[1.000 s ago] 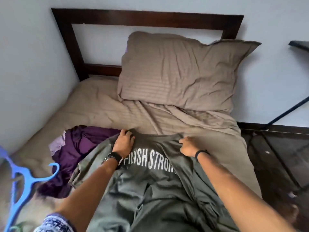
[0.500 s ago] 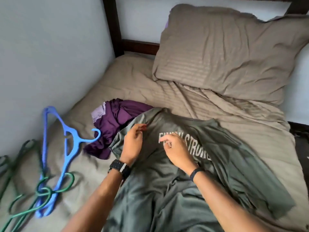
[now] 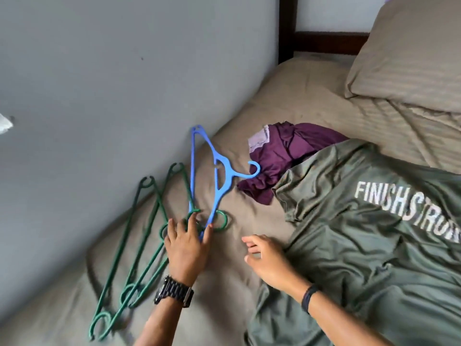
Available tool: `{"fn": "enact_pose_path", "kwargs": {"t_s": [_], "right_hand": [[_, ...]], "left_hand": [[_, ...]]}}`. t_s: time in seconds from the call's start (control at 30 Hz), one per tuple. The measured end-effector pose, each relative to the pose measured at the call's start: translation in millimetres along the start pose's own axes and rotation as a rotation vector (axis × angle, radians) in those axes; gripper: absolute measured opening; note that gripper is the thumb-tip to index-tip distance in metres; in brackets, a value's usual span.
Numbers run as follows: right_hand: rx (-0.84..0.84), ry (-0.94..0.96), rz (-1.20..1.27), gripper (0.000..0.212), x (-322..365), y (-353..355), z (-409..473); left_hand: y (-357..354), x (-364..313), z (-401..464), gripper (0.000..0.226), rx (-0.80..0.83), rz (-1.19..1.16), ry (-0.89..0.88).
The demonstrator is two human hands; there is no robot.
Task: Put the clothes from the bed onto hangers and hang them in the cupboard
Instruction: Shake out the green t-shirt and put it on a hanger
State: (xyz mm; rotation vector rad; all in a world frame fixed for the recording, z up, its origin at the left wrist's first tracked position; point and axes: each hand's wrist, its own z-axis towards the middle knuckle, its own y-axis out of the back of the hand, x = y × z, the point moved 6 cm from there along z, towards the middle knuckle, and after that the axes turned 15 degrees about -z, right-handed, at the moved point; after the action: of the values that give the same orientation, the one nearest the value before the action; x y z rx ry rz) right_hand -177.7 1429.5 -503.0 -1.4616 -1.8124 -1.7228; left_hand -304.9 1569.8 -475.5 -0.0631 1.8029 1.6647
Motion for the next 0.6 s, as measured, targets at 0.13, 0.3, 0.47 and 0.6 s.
{"fn": "enact_pose_path", "kwargs": {"t_s": [0.13,0.3,0.47,0.6], "right_hand": [[0.002,-0.018,0.010,0.041,0.9,1.8,4.1],[0.016,-0.063,0.058,0.040,-1.7,0.2,7.8],[0.087,-0.125,0.219,0.039,-1.7,0.3,6.6],[0.088,-0.173,0.441,0.037,0.6,6.4,1.5]], "left_hand": [[19.1,22.6,16.3,0.060,-0.171,0.036,0.161],[2.3,8.5,19.8,0.061,-0.001,-0.049,0.328],[-10.9,-30.1,19.8,0.036,-0.031,-0.398,0.136],[-19.7,-52.5,15.9,0.038,-0.001,-0.598,0.112]]}}
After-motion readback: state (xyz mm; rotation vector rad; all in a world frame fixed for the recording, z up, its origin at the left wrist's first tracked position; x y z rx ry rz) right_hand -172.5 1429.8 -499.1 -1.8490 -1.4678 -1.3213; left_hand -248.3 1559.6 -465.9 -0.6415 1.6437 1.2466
